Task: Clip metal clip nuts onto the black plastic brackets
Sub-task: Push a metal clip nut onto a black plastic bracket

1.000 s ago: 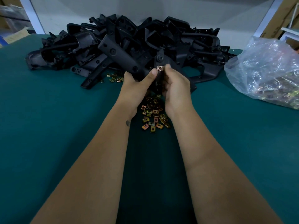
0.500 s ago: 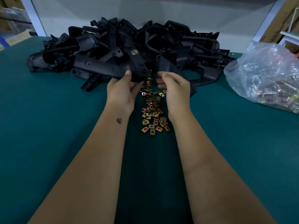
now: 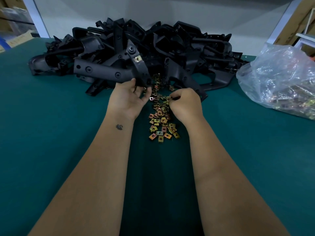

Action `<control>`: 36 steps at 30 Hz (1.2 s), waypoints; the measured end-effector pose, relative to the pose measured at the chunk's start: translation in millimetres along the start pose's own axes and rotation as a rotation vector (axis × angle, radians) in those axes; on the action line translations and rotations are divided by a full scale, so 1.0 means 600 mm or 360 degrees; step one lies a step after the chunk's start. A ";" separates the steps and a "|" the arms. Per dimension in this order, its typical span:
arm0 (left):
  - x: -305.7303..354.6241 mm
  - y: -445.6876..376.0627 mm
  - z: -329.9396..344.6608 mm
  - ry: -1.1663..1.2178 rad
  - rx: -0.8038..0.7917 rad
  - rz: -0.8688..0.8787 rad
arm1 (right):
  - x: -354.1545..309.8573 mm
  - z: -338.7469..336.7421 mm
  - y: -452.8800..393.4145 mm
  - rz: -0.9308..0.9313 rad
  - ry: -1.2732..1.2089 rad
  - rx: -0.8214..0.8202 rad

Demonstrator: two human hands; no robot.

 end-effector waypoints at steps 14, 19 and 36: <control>-0.017 -0.002 0.004 -0.0297 0.0069 -0.0070 | -0.006 -0.013 0.004 0.0184 -0.0724 0.0190; -0.013 -0.004 0.002 -0.0189 0.0075 -0.0049 | -0.001 -0.016 0.007 0.0346 -0.0884 0.0333; -0.013 -0.003 0.004 -0.0115 0.0087 -0.0030 | -0.001 0.005 -0.001 -0.0199 0.0264 -0.0032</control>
Point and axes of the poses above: each hand's wrist, its own y-axis away from the middle knuckle, its own z-axis out of the palm, x = y × z, the point moved 1 cm from there along -y, towards the middle knuckle, and after that the axes turned 11 degrees about y, right-handed, at the moved point
